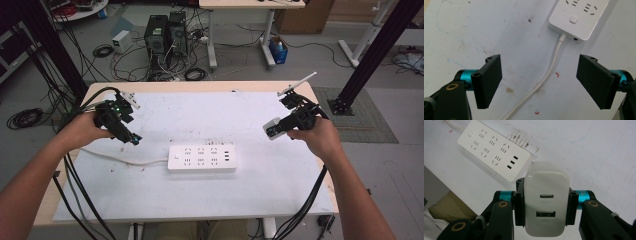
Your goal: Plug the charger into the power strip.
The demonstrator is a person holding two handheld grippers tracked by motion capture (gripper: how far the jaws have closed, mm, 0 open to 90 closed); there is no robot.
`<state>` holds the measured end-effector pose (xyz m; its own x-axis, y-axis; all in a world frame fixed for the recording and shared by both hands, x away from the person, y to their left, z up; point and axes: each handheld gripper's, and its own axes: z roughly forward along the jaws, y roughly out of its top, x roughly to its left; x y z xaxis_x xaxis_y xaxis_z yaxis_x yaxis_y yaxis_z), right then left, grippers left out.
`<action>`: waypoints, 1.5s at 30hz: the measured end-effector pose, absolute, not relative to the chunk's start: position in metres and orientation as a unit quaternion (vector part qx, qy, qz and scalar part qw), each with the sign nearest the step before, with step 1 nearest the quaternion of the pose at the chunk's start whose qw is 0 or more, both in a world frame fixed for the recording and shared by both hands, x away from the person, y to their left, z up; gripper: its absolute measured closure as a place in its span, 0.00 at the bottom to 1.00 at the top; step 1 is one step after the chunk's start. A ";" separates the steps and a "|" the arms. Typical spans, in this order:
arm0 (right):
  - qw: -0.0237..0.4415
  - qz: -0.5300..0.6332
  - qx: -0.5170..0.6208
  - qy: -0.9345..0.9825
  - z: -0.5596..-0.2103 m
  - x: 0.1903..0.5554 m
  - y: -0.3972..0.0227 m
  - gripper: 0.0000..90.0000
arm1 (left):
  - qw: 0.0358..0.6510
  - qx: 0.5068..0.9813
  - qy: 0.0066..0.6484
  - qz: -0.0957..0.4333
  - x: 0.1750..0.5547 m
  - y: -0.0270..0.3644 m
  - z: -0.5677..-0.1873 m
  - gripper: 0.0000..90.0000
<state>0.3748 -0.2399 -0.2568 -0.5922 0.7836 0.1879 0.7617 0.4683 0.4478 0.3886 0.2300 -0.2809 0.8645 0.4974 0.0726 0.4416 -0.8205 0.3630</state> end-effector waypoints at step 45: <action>0.029 0.129 0.196 0.972 -0.312 0.414 -0.087 0.69 | 0.140 0.961 0.234 0.052 0.412 0.237 -0.322 0.23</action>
<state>0.4143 -0.0866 -0.3116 -0.9217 0.3879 -0.0067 0.3726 0.8899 0.2630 0.4124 0.2370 -0.3219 0.8849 0.4644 0.0352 0.4350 -0.8511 0.2939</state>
